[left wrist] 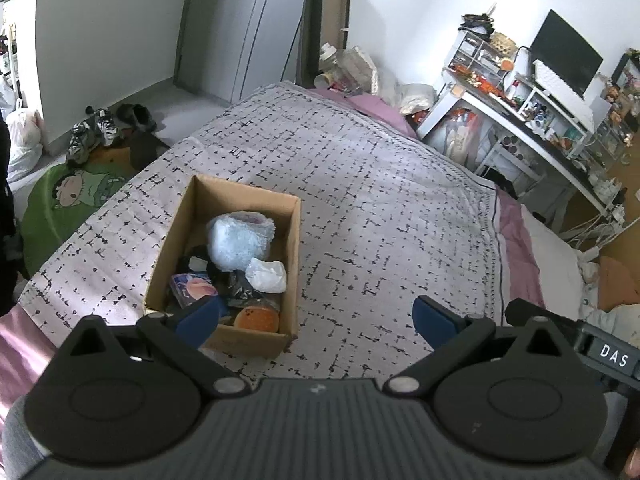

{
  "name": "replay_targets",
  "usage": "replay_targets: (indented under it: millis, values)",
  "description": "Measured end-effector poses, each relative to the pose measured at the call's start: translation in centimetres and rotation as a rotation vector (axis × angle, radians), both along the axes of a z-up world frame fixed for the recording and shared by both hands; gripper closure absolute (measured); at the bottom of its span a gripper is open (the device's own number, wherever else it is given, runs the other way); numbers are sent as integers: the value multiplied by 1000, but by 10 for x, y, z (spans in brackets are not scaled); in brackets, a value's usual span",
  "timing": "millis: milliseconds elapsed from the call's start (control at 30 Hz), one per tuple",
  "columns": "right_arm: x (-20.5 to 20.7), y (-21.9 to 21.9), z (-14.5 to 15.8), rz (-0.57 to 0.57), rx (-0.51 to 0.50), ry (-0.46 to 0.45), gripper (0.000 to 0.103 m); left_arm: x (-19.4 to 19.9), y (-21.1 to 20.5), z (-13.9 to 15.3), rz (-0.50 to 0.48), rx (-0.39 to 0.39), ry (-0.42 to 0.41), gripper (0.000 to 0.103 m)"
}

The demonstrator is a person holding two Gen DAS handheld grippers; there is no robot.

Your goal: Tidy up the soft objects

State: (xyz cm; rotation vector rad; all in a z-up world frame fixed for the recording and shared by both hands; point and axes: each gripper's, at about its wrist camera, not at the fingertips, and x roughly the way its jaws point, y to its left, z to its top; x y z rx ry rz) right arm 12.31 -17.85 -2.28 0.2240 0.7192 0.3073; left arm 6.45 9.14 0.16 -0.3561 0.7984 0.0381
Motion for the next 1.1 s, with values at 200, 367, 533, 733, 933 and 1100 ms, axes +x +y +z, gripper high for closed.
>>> replay_targets:
  millis: [200,367,533,733,933,1100]
  values:
    - [-10,-6,5,-8,-5,-6,0,-11,-9,11,-27,17,-18,1]
    - [-16,-7,9,2,-17,-12,0,-18,-16,16,-39,26,-26,1]
    - [-21,-11,10,14,-9,3,0,-23,-21,20,-43,40,-29,1]
    - [-24,-14,12,3,-36,15,0,-27,-25,24,-42,57,-26,1]
    - [-31,-18,11,10,-57,19,0,-31,-30,26,-46,80,-29,1]
    - [-35,-18,10,21,-70,23,0,-32,-35,25,-50,91,-26,1]
